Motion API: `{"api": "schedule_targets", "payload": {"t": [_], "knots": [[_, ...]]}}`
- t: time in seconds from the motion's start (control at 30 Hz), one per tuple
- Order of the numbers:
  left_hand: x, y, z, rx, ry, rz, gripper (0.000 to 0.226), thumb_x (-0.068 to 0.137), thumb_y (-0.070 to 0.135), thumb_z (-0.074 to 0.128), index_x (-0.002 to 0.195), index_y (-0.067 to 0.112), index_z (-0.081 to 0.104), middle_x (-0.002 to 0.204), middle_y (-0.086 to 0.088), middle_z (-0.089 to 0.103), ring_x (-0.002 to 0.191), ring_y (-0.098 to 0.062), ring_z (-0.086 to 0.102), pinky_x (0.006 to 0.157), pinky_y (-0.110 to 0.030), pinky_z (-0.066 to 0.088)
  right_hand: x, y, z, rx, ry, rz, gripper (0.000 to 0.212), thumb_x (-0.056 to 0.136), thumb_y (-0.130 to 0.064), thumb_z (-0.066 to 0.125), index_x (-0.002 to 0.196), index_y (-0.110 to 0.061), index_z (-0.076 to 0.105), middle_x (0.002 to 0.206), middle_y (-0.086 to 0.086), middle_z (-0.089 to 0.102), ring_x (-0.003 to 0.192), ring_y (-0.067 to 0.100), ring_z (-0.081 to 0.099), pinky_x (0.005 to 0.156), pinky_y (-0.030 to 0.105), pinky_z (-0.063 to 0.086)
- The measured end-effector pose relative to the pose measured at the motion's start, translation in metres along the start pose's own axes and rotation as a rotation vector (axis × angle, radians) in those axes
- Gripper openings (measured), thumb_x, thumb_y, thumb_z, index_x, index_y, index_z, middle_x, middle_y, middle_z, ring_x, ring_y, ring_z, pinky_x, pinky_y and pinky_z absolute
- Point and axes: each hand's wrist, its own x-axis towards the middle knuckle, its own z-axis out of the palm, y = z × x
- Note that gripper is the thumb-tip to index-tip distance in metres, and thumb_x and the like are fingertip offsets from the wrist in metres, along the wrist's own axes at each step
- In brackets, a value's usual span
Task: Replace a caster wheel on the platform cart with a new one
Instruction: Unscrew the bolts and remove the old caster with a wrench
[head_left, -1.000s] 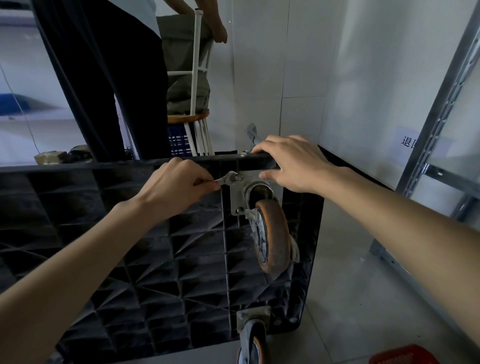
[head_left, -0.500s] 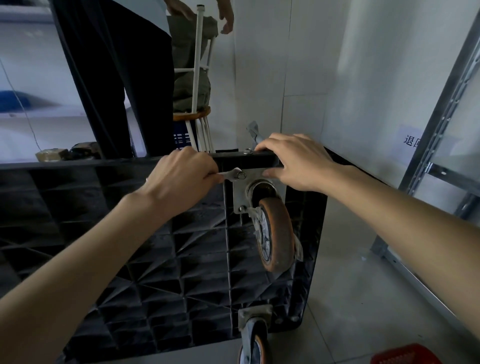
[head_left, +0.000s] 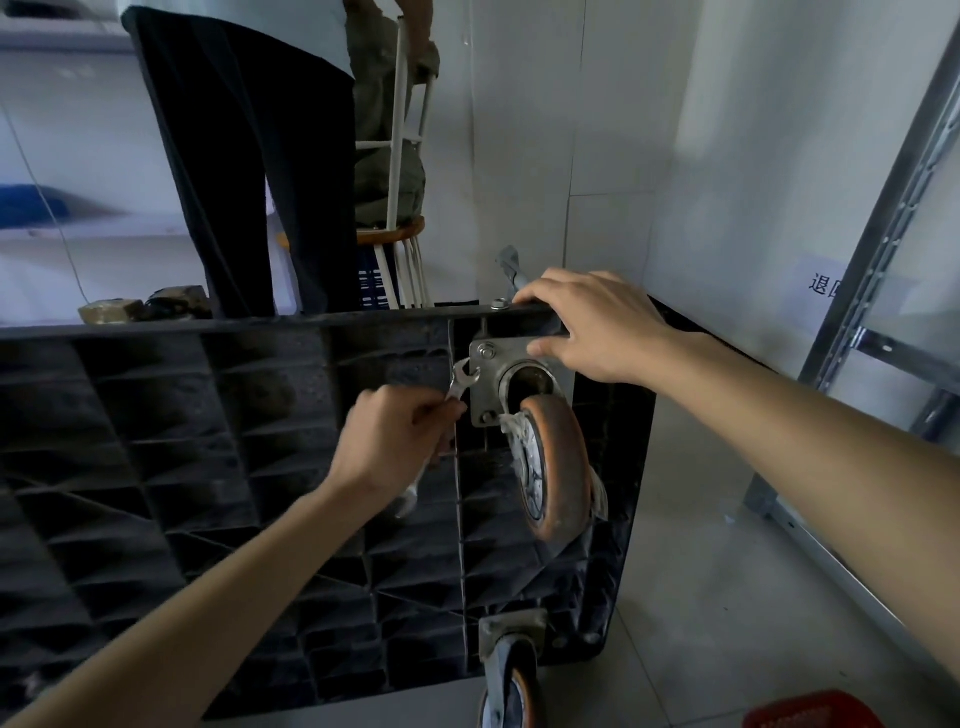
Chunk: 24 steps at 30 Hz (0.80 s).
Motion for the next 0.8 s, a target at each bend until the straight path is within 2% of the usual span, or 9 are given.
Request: {"api": "schedule_targets", "payload": {"t": [0.13,0.27,0.33,0.4,0.5,0.6,0.7,0.8], "knots": [[0.014,0.004,-0.017,0.142,-0.008,0.089,0.031,0.095,0.039,0.064,0.071,0.021,0.071,0.054,0.003,0.059,0.053,-0.018,0.057,0.055,-0.037,0.049,-0.001,0.0,-0.001,0.001,-0.004,0.011,0.052,0.092,-0.042,0.07,0.139,-0.03,0.052,0.131,-0.009,0.056,0.117,0.023,0.054,0.087,0.027,0.028],[0.026,0.007,-0.031,0.199,-0.014,0.158,0.023,0.095,0.042,0.064,0.087,0.025,0.077,0.058,0.004,0.063,0.055,-0.017,0.06,0.055,-0.039,0.052,-0.001,0.001,0.0,0.003,0.001,0.004,0.053,0.092,-0.042,0.07,0.14,-0.03,0.051,0.134,-0.01,0.056,0.118,0.022,0.055,0.092,0.03,0.033],[0.029,0.007,-0.035,0.238,0.006,0.196,0.022,0.095,0.042,0.064,0.089,0.026,0.077,0.059,0.006,0.062,0.055,-0.014,0.057,0.052,-0.035,0.048,0.0,0.001,0.0,0.004,-0.001,0.003,0.053,0.092,-0.042,0.069,0.14,-0.03,0.051,0.134,-0.01,0.055,0.119,0.022,0.055,0.093,0.03,0.034],[0.032,0.008,-0.038,0.311,0.004,0.241,0.022,0.096,0.042,0.062,0.088,0.027,0.076,0.062,0.009,0.061,0.058,-0.015,0.056,0.051,-0.03,0.04,-0.001,0.001,0.0,0.011,-0.002,0.005,0.053,0.092,-0.042,0.07,0.14,-0.03,0.051,0.134,-0.01,0.056,0.118,0.022,0.055,0.089,0.029,0.031],[0.039,0.013,-0.046,0.434,-0.037,0.303,0.026,0.098,0.045,0.057,0.09,0.026,0.074,0.073,0.008,0.065,0.068,-0.021,0.06,0.056,-0.033,0.044,0.0,0.002,0.001,0.014,-0.002,0.005,0.052,0.091,-0.041,0.07,0.139,-0.03,0.052,0.131,-0.01,0.056,0.116,0.022,0.055,0.085,0.027,0.027],[0.045,0.016,-0.053,0.5,-0.058,0.338,0.028,0.098,0.045,0.056,0.089,0.026,0.073,0.074,0.007,0.065,0.069,-0.019,0.06,0.056,-0.034,0.045,0.001,0.001,0.002,0.021,0.004,0.002,0.052,0.091,-0.041,0.071,0.139,-0.031,0.052,0.131,-0.011,0.056,0.116,0.022,0.054,0.085,0.027,0.027],[0.033,0.009,-0.038,0.372,0.042,0.313,0.025,0.097,0.038,0.061,0.085,0.022,0.074,0.069,0.005,0.067,0.062,-0.019,0.061,0.057,-0.036,0.051,0.0,0.001,0.001,0.024,0.01,0.01,0.053,0.091,-0.041,0.071,0.139,-0.031,0.052,0.132,-0.011,0.056,0.117,0.023,0.055,0.084,0.027,0.028],[0.012,0.001,-0.006,0.086,-0.064,0.129,0.034,0.097,0.032,0.064,0.065,0.021,0.068,0.054,0.003,0.064,0.049,-0.013,0.061,0.056,-0.037,0.054,-0.002,0.002,0.002,0.017,0.008,0.009,0.052,0.091,-0.042,0.07,0.139,-0.031,0.052,0.131,-0.011,0.056,0.116,0.022,0.055,0.083,0.027,0.028]]}}
